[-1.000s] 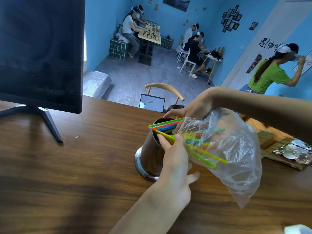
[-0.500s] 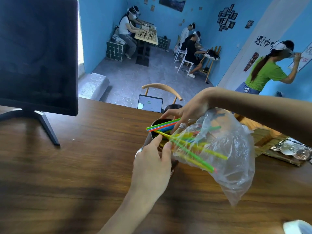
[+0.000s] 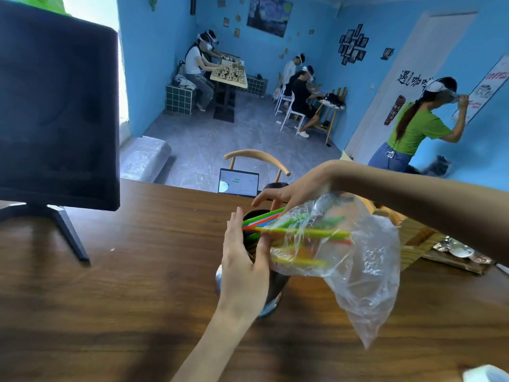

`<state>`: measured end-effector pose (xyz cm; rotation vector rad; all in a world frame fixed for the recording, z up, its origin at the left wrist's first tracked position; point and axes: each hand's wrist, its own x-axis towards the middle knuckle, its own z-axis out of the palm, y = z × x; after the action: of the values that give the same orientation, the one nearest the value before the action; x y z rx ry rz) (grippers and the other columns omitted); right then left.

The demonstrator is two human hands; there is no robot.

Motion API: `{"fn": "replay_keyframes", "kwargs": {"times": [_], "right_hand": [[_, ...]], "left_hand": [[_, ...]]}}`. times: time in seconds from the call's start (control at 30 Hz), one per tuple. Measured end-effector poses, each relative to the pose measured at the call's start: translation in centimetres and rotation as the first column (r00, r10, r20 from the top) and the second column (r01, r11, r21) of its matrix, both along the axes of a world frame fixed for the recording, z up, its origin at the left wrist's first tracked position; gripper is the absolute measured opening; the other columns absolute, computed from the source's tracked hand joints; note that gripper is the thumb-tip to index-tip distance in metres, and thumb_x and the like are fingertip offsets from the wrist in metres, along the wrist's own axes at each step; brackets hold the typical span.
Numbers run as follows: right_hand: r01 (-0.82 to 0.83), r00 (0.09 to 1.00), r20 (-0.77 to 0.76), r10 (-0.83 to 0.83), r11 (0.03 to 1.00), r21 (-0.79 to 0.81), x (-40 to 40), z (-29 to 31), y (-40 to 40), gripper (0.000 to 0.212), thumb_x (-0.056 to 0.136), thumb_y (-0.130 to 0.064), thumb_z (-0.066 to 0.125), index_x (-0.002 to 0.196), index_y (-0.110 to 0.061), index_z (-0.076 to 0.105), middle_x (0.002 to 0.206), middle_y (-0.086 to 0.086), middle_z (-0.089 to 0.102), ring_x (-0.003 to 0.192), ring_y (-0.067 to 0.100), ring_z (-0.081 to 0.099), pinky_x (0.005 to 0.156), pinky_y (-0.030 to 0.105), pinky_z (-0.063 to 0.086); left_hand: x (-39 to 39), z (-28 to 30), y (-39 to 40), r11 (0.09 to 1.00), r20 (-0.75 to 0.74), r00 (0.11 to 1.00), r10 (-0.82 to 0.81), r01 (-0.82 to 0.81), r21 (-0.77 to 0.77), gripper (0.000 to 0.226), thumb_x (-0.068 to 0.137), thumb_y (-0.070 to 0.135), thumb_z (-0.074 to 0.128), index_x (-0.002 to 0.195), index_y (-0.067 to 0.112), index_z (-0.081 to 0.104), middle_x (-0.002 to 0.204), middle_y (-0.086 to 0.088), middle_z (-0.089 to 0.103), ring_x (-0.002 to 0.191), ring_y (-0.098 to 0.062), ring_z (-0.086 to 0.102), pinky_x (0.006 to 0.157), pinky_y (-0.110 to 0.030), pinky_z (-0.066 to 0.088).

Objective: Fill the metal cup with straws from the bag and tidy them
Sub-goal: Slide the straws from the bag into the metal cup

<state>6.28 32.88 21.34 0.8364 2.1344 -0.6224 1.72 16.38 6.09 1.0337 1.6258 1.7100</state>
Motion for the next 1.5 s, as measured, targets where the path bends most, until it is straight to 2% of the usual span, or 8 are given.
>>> {"fn": "replay_keyframes", "kwargs": {"times": [0.13,0.3,0.57,0.7,0.83,0.93,1.33,1.5], "right_hand": [[-0.002,0.994,-0.107,0.004,1.0,0.019,1.0,0.7,0.1,0.06,0.107,-0.024,0.05,0.158,-0.029,0.018,0.135,-0.016,0.045,0.139,0.011,0.031,0.093,0.003,0.035],[0.094,0.969,-0.228,-0.091,0.996,0.004,1.8,0.9,0.5,0.05,0.1,-0.041,0.056,0.146,-0.036,0.037,0.132,-0.014,0.052,0.125,0.002,0.05,0.115,0.031,0.034],[0.001,0.959,-0.277,0.054,0.981,0.196,4.4,2.3,-1.1,0.065,0.088,-0.078,0.046,0.143,-0.043,0.044,0.136,-0.016,0.057,0.119,-0.001,0.055,0.096,0.02,0.042],[0.003,0.903,-0.411,0.12,0.958,0.287,5.6,3.3,-2.2,0.074,0.082,-0.087,0.035,0.137,-0.043,0.056,0.117,-0.051,0.044,0.104,-0.032,0.043,0.086,0.012,0.035],[0.104,0.767,-0.629,0.124,0.944,0.312,7.7,3.3,-3.9,0.059,0.093,-0.079,0.034,0.139,-0.048,0.052,0.115,-0.069,0.029,0.112,-0.028,0.046,0.086,0.009,0.038],[0.198,0.64,-0.743,0.198,0.891,0.408,9.2,1.9,-5.9,0.061,0.092,-0.08,0.033,0.145,-0.051,0.043,0.132,-0.061,0.031,0.119,-0.028,0.042,0.091,0.001,0.033],[0.359,0.547,-0.763,0.343,0.728,0.584,9.2,-3.0,-10.1,0.072,0.089,-0.075,0.046,0.153,-0.04,0.04,0.148,-0.019,0.048,0.139,-0.002,0.035,0.126,0.043,0.014],[0.349,0.497,-0.77,0.4,0.721,0.599,9.2,-3.9,-10.5,0.079,0.084,-0.076,0.052,0.154,-0.045,0.035,0.148,-0.022,0.047,0.143,-0.001,0.034,0.125,0.027,0.004]], "left_hand": [[0.5,0.1,0.5,0.997,-0.022,0.999,0.046,-0.044,0.063,0.057,0.107,0.027,0.046,0.159,0.035,0.024,0.164,0.025,0.02,0.149,0.015,0.011,0.114,-0.001,0.011],[1.1,0.2,0.8,0.988,-0.059,0.993,0.1,-0.092,0.125,0.045,0.108,0.029,0.041,0.153,0.03,0.043,0.159,0.026,0.032,0.149,0.006,0.024,0.126,-0.029,0.021],[0.8,0.0,1.2,0.982,-0.301,0.936,0.181,-0.155,0.111,0.047,0.1,0.026,0.038,0.14,0.02,0.061,0.143,0.017,0.052,0.144,-0.008,0.039,0.125,-0.04,0.02],[0.2,-0.1,1.4,0.985,-0.376,0.911,0.169,-0.144,0.094,0.046,0.098,0.025,0.039,0.136,0.023,0.064,0.136,0.02,0.055,0.139,-0.008,0.045,0.121,-0.032,0.022],[-0.3,-0.2,1.7,0.988,-0.449,0.88,0.155,-0.133,0.081,0.047,0.096,0.023,0.039,0.136,0.027,0.064,0.137,0.014,0.062,0.138,-0.006,0.046,0.123,-0.038,0.022],[-0.3,0.0,2.0,0.993,-0.451,0.886,0.111,-0.08,0.088,0.05,0.096,0.019,0.038,0.139,0.026,0.063,0.142,0.013,0.061,0.143,-0.011,0.045,0.125,-0.04,0.024],[-0.1,1.2,1.9,0.985,-0.511,0.844,0.166,-0.161,0.053,0.037,0.09,-0.009,0.057,0.116,0.012,0.074,0.104,-0.006,0.077,0.103,-0.036,0.068,0.096,-0.052,0.052],[-0.4,0.8,2.4,0.987,-0.553,0.819,0.154,-0.156,0.044,0.034,0.09,-0.001,0.064,0.117,0.017,0.072,0.107,0.001,0.076,0.103,-0.028,0.065,0.092,-0.043,0.047]]}}
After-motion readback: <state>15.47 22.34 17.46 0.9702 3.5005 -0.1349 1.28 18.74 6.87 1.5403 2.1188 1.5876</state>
